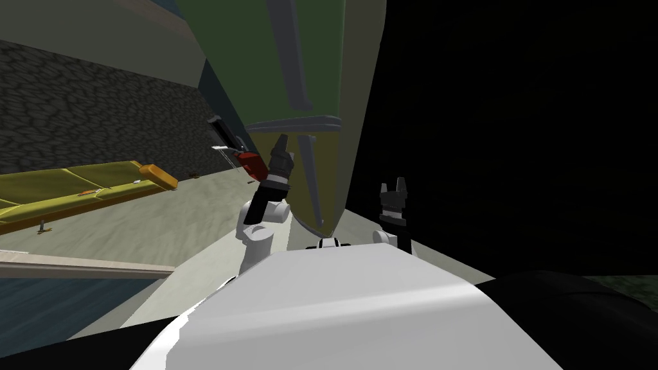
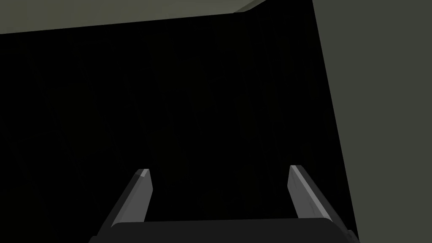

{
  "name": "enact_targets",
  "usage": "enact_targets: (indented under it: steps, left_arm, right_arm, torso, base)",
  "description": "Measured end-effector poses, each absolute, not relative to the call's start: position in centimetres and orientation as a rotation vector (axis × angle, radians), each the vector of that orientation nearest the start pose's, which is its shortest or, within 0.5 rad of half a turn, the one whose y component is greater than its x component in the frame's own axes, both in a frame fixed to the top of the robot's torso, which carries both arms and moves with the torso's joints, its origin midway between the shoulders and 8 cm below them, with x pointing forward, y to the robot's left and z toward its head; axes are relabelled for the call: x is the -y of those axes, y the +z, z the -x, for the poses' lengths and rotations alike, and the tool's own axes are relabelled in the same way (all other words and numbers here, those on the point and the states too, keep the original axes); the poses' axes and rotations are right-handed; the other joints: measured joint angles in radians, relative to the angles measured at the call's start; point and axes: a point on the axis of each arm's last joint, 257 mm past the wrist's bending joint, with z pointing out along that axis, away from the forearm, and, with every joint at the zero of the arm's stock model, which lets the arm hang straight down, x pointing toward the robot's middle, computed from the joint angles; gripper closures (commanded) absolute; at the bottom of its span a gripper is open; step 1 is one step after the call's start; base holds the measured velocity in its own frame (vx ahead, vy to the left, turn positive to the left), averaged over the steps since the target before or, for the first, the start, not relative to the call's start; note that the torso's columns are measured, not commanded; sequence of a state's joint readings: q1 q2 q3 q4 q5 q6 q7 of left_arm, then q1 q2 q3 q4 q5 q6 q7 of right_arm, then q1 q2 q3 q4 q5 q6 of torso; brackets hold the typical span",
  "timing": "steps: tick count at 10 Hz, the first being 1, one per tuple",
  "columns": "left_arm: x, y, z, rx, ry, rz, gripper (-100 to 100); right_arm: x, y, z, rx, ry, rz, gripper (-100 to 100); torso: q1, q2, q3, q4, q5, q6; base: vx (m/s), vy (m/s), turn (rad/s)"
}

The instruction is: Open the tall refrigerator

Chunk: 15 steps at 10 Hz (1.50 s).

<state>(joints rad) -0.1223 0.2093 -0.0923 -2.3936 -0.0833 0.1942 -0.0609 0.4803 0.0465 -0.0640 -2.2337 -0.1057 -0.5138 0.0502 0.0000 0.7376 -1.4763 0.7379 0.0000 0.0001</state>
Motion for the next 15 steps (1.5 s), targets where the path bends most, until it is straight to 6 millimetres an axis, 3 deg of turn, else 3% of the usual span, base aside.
enact_targets:
  steps: [9, 15]
  left_arm:
    - [-11.5, 20.8, -43.3, -0.903, -1.304, 0.315, -100]
    - [-9.8, 23.3, -43.4, -0.928, -1.249, 0.275, -100]
  right_arm:
    - [31.8, 1.3, -34.4, -0.523, 1.257, -0.743, 0]
    - [31.8, 1.3, -34.4, -0.523, 1.257, -0.743, 0]
  torso:
    - [0.0, 0.001, 0.0, 0.0, 0.0, 0.0]
    - [-0.005, 0.002, 0.001, 0.002, -0.002, 0.002]
  base:
    - [-0.017, 0.006, -0.014]
    - [-0.016, 0.007, -0.012]
